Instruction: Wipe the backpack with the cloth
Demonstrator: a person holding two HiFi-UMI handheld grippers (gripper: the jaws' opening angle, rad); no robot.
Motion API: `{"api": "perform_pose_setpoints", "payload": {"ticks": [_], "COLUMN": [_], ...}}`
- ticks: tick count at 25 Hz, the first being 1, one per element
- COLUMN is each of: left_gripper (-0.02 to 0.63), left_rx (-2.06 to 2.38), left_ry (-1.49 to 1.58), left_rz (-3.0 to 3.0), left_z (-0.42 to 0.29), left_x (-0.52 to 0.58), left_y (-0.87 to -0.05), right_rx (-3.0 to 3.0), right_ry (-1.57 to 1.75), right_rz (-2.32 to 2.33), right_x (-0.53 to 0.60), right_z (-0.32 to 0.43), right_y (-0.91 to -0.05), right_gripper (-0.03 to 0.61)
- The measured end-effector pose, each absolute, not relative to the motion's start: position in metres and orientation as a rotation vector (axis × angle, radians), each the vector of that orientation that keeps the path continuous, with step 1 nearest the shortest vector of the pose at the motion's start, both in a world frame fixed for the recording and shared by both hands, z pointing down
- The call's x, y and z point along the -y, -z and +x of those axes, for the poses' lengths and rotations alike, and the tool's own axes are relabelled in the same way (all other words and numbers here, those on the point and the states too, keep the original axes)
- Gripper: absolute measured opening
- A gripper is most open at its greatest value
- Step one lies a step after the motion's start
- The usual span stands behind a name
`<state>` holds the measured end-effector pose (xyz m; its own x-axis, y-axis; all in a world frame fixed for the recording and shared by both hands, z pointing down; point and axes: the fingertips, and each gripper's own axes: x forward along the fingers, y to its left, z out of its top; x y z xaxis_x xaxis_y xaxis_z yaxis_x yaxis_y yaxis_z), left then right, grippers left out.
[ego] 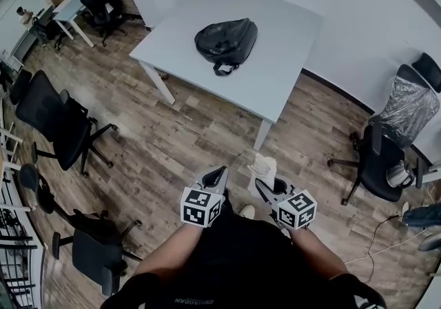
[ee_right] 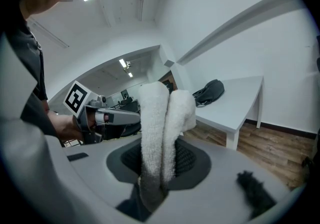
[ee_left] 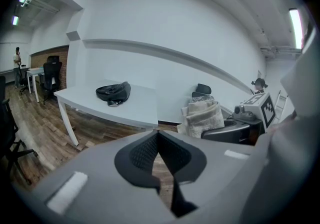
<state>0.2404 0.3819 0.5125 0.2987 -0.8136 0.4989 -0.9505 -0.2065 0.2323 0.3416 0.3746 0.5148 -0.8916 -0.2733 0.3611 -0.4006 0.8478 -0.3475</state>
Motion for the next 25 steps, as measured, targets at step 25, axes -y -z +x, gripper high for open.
{"api": "perform_pose_setpoints", "payload": {"ticks": [25], "left_gripper": [0.006], "left_rx": [1.577], "left_ry": [-0.341], "left_rz": [1.999], "left_z": [0.150], "left_x": [-0.282], "left_y": [-0.534], "right_rx": [2.614], "right_ry": [-0.703], "right_rz": [0.537], "right_x": [-0.275], "right_z": [0.274], "right_y": [-0.552], "right_gripper": [0.094]}}
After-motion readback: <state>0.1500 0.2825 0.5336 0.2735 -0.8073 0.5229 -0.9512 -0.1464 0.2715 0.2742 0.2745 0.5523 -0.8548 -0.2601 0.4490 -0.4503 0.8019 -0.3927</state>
